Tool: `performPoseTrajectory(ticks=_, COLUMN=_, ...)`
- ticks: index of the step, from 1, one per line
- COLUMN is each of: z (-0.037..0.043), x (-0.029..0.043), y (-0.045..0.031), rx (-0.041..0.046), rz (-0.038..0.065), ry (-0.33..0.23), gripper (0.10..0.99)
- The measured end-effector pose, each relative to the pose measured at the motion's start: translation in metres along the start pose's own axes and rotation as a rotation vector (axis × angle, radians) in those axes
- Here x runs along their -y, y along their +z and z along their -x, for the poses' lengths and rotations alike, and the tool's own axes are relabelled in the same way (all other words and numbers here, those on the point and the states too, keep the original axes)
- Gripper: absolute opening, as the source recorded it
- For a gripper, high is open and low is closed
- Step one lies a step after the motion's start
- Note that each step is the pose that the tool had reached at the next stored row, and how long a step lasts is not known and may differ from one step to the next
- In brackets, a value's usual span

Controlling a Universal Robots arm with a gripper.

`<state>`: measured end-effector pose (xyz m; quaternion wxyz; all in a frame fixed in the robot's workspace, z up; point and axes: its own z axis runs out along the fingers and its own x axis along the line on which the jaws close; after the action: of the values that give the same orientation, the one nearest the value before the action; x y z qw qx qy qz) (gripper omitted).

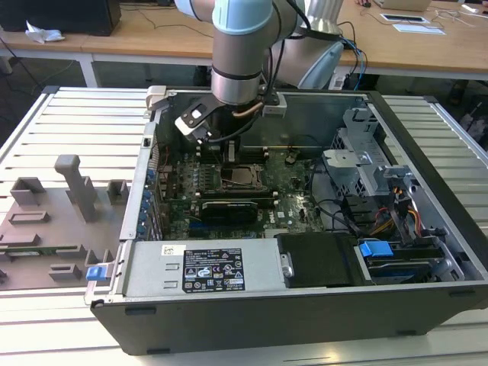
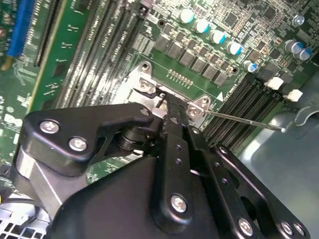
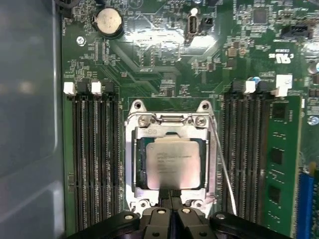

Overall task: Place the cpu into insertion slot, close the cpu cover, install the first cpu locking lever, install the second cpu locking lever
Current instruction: 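Close the cpu cover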

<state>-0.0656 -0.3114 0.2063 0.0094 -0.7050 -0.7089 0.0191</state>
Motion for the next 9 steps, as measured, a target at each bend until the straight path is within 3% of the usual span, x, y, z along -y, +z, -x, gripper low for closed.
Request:
performPoseTrajectory(ticks=6, z=-0.0012, x=-0.004, y=0.002, rx=-0.0031, rz=-0.001, ry=-0.009, gripper=0.106)
performPoseTrajectory(ticks=9, z=-0.0012, x=-0.0127, y=0.0019, rx=-0.0166, rz=0.0, ry=-0.012, gripper=0.106)
